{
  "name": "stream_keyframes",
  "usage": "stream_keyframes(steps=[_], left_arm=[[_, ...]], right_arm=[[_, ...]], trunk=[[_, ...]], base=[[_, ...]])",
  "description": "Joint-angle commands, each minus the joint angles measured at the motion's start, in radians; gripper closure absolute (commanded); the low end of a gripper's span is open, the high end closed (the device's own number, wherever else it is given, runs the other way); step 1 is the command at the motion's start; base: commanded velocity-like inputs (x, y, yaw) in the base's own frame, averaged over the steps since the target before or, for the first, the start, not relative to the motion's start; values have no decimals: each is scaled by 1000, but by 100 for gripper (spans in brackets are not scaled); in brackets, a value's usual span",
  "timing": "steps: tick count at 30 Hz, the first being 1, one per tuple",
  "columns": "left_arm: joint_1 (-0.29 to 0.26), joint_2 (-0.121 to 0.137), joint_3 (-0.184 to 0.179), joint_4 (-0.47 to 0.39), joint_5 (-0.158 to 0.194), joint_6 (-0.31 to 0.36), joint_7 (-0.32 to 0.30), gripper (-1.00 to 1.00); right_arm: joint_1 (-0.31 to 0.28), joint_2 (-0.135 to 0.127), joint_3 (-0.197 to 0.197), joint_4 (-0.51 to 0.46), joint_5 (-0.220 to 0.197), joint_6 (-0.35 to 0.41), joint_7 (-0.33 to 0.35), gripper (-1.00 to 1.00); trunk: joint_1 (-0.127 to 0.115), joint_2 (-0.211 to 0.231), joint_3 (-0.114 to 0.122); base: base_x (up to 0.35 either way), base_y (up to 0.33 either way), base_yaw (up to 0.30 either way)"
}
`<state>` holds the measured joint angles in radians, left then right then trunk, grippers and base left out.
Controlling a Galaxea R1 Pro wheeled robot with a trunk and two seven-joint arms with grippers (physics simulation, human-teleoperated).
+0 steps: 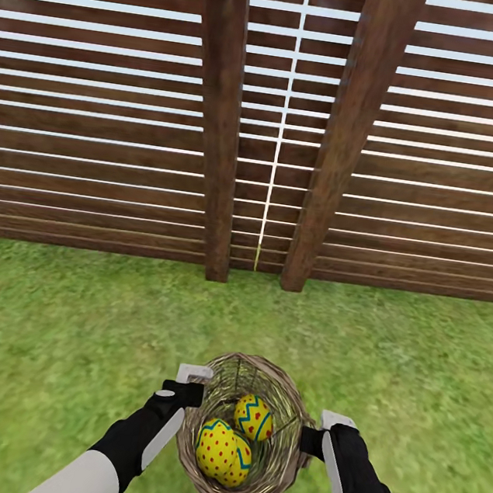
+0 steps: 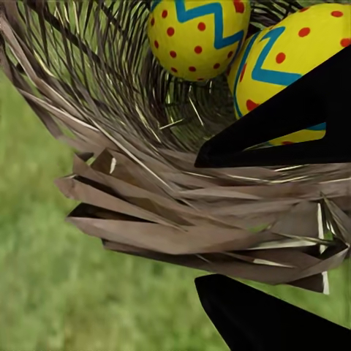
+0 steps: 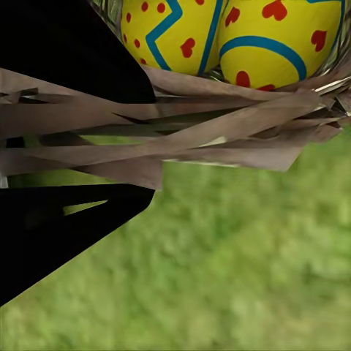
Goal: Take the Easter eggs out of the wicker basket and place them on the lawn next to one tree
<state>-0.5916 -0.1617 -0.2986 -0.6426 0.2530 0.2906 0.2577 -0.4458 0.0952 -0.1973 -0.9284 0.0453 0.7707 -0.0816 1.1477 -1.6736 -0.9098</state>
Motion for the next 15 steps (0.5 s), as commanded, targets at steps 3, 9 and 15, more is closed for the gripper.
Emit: stream_keyframes(steps=[3,9,15], left_arm=[[-1,1,-7,-2,15,2,8,100],[-1,1,-7,-2,15,2,8,100],[-1,1,-6,-2,15,2,8,100]], right_arm=[[-1,1,-2,-1,-18,8,3,100],[-1,1,-2,-1,-18,8,2,100],[-1,1,-1,-1,-18,8,3,100]], trunk=[[0,0,-1],[0,0,-1],[0,0,-1]], base=[[0,0,22],[0,0,271],[0,0,289]])
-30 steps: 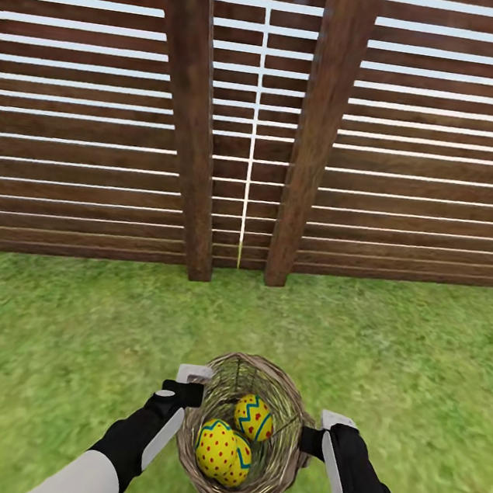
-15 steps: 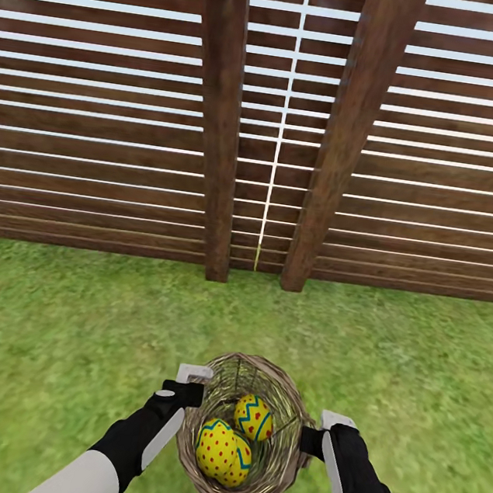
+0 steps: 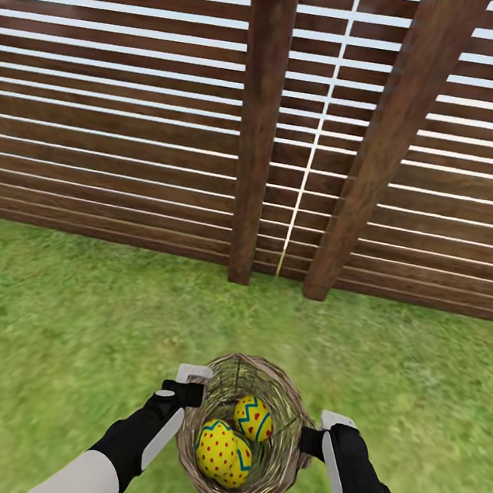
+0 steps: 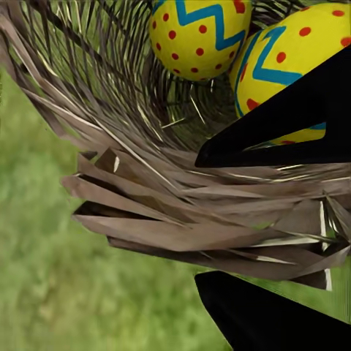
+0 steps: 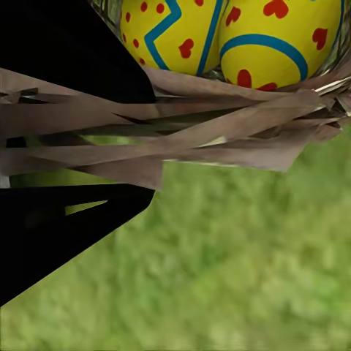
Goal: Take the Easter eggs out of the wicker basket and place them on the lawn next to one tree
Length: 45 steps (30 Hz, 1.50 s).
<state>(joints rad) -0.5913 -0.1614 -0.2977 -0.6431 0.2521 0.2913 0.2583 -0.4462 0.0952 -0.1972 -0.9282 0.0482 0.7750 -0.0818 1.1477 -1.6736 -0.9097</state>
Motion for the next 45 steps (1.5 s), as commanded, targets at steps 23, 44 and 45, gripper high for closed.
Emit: stream_keyframes(steps=[23,44,45], left_arm=[[-1,0,-8,-1,16,2,7,100],[-1,0,-9,-1,16,2,7,100],[-1,0,-9,-1,16,2,7,100]], right_arm=[[0,1,-2,0,-18,3,3,100],[0,1,-1,0,-17,3,2,100],[0,1,-1,0,-17,3,2,100]], trunk=[[0,0,-1],[0,0,-1],[0,0,-1]], base=[[0,0,289],[0,0,289],[0,0,289]])
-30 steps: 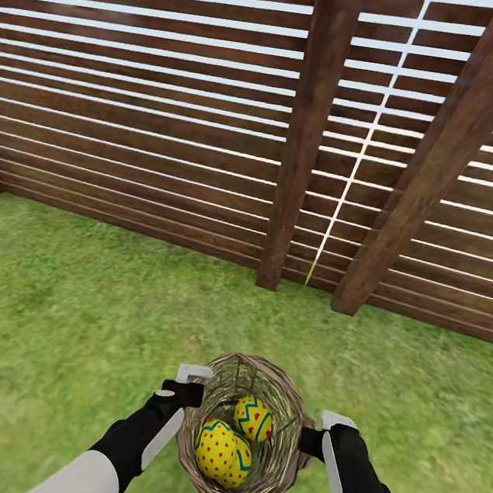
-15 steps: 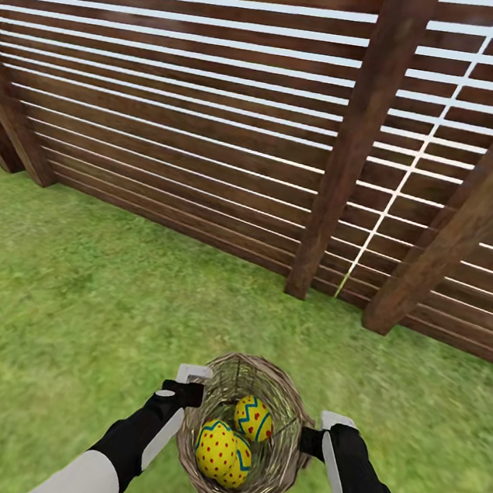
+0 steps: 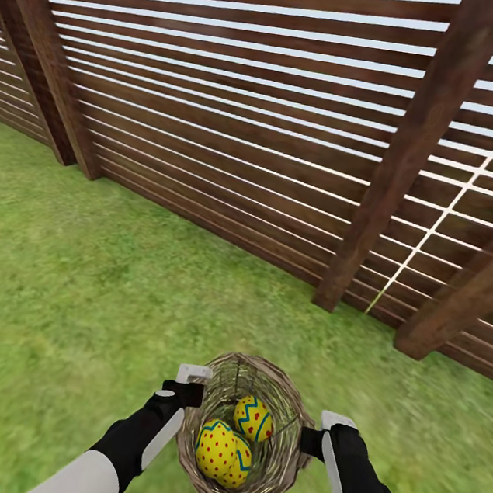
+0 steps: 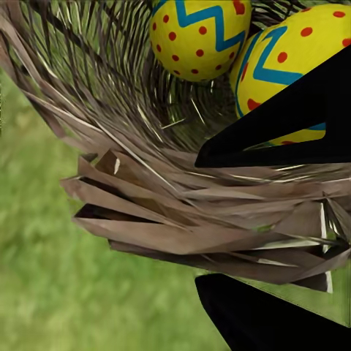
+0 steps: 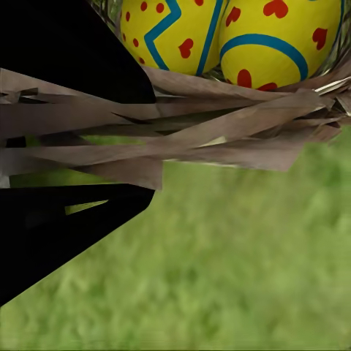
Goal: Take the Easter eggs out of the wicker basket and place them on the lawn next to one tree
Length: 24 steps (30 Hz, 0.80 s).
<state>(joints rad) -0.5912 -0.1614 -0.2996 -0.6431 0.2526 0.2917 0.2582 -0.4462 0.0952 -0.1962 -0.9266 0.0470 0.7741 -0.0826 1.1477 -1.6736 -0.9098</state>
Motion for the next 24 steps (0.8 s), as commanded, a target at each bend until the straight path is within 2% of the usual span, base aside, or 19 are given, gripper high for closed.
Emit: stream_keyframes(steps=[1,24], left_arm=[[-1,0,-7,-1,16,2,7,100],[-1,0,-7,-1,16,2,7,100]], right_arm=[[0,1,-2,-1,-16,4,3,100],[0,1,-2,-1,-16,4,3,100]], trunk=[[0,0,-1],[0,0,-1]], base=[[0,0,290],[0,0,290]])
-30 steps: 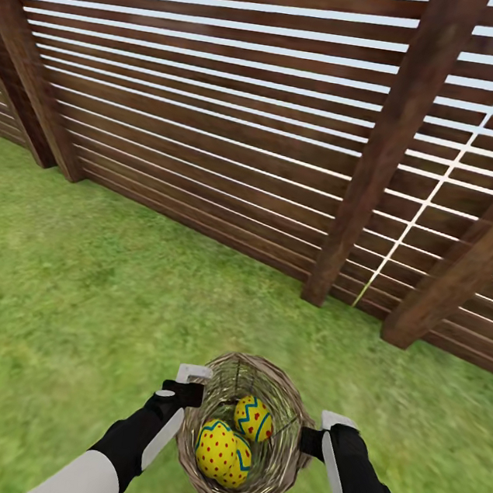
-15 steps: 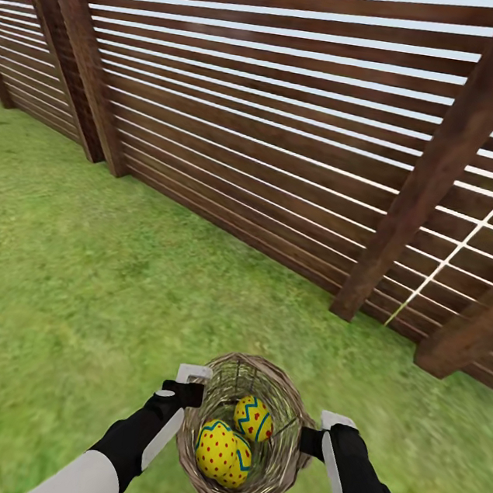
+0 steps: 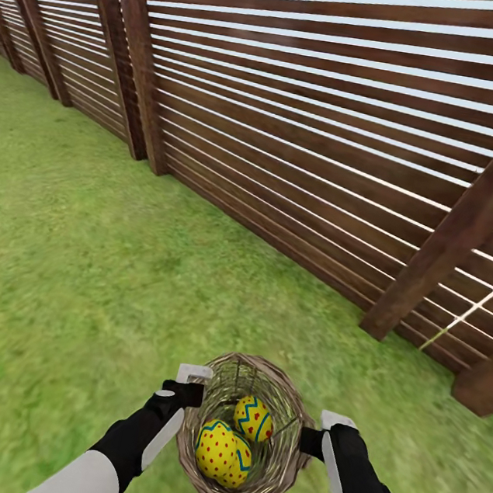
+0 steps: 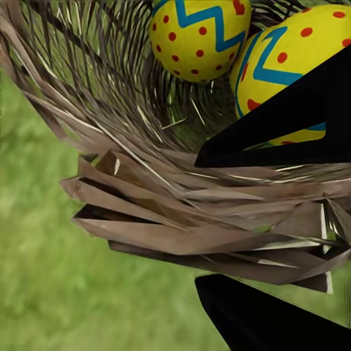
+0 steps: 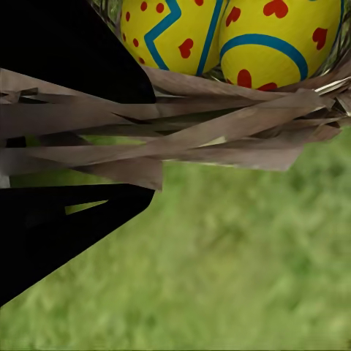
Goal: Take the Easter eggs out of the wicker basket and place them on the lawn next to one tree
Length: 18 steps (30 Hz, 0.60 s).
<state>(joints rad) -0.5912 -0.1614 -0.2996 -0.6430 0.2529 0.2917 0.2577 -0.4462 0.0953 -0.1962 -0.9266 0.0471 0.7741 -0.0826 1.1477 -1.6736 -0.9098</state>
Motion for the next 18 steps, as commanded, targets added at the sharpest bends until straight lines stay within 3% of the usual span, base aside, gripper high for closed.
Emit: stream_keyframes(steps=[1,18], left_arm=[[-1,0,-7,-1,16,2,7,100],[-1,0,-9,-1,16,2,6,100]], right_arm=[[0,1,-2,-1,-16,4,3,100],[0,1,-2,-1,-15,4,3,100]], trunk=[[0,0,-1],[0,0,-1]], base=[[0,0,289],[0,0,290]])
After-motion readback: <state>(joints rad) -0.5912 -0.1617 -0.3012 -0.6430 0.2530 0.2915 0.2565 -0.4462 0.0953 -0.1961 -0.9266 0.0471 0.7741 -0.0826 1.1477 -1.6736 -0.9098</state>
